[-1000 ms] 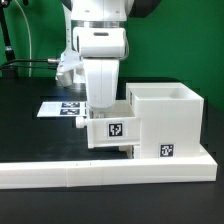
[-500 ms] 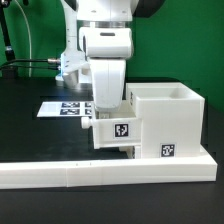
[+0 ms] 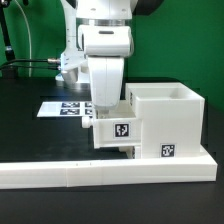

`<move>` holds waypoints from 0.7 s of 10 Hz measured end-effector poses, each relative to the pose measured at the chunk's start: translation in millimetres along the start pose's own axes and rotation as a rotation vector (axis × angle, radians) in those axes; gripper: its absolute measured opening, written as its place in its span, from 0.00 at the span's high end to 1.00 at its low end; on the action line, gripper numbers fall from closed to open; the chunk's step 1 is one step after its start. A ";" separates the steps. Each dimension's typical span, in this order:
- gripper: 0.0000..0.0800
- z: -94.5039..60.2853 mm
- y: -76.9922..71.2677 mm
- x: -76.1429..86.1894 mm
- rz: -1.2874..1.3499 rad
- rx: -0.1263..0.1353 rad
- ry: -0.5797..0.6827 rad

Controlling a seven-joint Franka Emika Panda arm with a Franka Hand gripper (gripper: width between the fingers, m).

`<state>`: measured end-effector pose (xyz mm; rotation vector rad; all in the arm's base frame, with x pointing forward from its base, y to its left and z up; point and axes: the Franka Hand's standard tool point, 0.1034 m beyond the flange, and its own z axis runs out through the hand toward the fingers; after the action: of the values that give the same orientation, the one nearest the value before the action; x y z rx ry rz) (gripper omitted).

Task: Assemble drawer

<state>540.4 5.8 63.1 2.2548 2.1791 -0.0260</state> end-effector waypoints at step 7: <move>0.19 -49.9 -0.9 -28.2 0.002 0.058 -0.027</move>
Offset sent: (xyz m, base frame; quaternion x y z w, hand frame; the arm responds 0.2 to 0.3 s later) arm 0.0028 -0.0059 0.0354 0.0400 -0.0129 0.0087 0.9991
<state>538.9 -21.5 113.4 2.2721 2.1915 -0.1200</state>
